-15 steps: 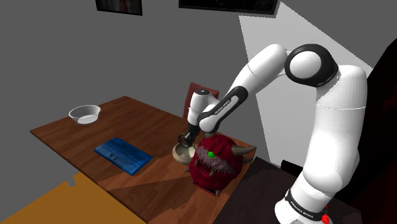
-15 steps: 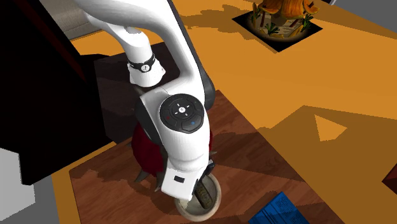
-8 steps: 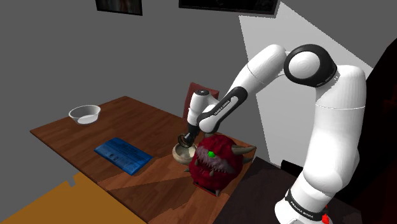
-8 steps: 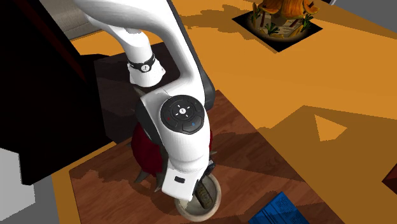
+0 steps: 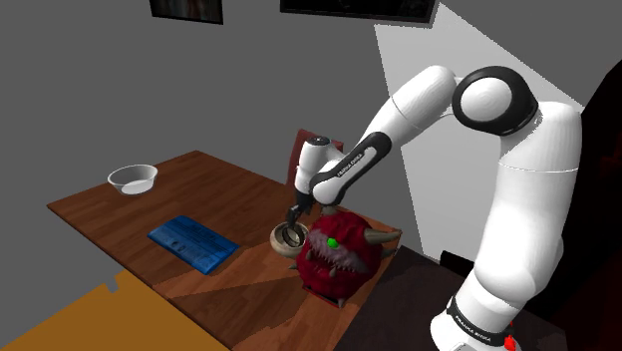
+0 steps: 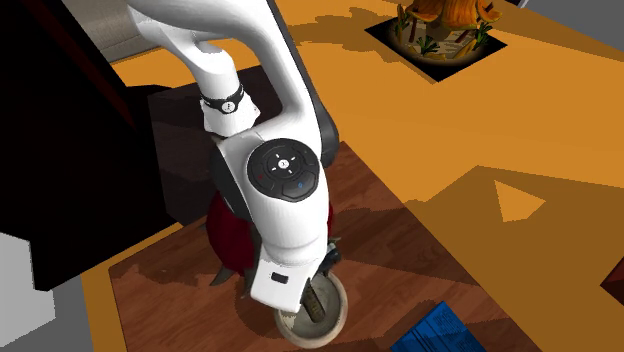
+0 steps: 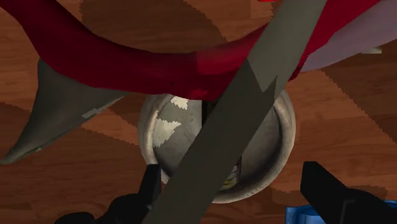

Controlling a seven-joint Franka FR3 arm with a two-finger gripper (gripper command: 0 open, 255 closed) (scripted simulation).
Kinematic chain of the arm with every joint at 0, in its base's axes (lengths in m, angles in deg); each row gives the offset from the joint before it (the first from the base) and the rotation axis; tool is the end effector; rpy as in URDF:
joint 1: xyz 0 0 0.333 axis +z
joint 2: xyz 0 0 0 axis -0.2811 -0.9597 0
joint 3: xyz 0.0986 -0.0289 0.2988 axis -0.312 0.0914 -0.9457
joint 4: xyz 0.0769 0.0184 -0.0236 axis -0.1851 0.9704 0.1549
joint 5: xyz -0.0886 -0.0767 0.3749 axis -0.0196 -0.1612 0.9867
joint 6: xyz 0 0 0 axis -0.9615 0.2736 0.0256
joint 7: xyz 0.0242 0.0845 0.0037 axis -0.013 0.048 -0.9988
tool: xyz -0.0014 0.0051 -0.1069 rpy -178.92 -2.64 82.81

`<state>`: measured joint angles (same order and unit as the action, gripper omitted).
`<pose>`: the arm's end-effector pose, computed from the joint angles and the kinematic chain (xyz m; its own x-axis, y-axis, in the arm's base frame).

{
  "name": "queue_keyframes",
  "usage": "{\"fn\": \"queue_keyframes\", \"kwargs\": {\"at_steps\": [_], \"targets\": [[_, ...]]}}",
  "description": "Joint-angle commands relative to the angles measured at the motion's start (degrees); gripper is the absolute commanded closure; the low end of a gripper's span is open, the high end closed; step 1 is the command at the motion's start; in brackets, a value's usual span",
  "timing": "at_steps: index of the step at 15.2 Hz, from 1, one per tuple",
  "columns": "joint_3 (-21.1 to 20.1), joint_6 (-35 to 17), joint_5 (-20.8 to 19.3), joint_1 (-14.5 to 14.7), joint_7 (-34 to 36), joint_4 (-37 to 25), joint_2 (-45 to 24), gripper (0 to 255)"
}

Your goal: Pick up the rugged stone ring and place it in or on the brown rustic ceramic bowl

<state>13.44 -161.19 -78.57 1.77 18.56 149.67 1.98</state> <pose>0.5505 0.0136 0.2446 0.9875 0.0537 0.1484 0.0473 -0.9978 0.0463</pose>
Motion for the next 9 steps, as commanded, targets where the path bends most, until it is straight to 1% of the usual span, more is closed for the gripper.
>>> {"fn": "queue_keyframes", "kwargs": {"at_steps": [1, 2, 9], "targets": [[-1.46, 2.93, 2.37, -0.84, -1.58, 0.32, 3.43, 0], [-1.95, 4.12, 3.39, -1.15, -2.3, 0.51, 4.9, 0], [-1.87, 4.11, 3.43, -1.07, -2.32, 0.51, 4.9, 0]]}}
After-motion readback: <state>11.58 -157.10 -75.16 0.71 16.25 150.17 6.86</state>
